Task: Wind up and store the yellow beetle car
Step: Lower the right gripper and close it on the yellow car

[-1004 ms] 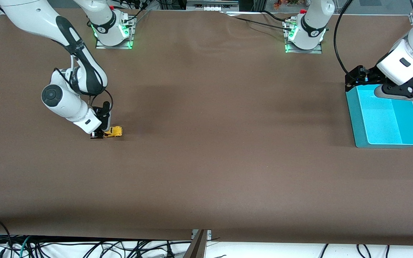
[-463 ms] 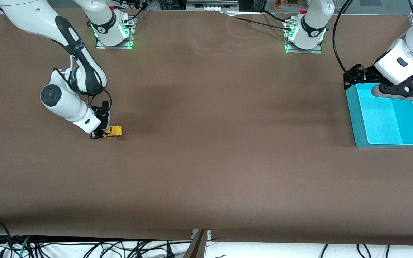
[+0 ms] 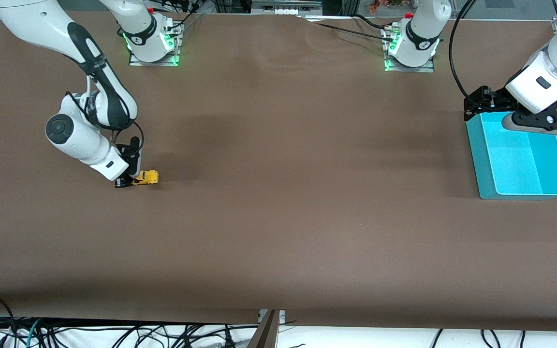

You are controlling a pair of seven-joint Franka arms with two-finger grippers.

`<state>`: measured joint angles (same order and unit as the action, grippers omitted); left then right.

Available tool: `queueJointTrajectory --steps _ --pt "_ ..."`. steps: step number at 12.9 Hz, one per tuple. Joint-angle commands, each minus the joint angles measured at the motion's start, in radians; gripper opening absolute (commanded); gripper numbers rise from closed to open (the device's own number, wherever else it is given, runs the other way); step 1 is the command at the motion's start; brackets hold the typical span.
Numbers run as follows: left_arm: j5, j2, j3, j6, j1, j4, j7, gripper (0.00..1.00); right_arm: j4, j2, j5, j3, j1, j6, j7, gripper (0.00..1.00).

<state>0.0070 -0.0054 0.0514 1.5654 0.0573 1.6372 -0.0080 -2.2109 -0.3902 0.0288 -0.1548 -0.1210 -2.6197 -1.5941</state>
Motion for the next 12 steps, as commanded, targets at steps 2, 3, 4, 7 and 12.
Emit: queueJointTrajectory --steps 2,3,4,7,12 --pt "0.002 0.01 0.001 -0.024 -0.004 -0.031 -0.007 1.0 -0.01 -0.036 0.002 -0.006 -0.068 -0.022 -0.067 0.2" --pt "0.002 0.01 0.001 -0.024 -0.004 -0.031 -0.007 1.0 -0.01 -0.041 0.002 -0.006 -0.081 -0.022 -0.09 0.2" --pt "0.002 0.008 0.001 -0.024 -0.004 -0.031 -0.007 1.0 -0.01 -0.042 0.0 -0.006 -0.095 -0.02 -0.105 0.2" --pt "0.002 0.01 0.001 -0.024 -0.004 -0.031 -0.009 1.0 -0.009 -0.058 0.002 -0.006 -0.138 -0.022 -0.156 0.2" --pt "0.004 0.008 0.001 -0.024 -0.004 -0.031 -0.009 1.0 0.0 -0.07 0.0 -0.005 -0.212 -0.016 -0.303 0.2"
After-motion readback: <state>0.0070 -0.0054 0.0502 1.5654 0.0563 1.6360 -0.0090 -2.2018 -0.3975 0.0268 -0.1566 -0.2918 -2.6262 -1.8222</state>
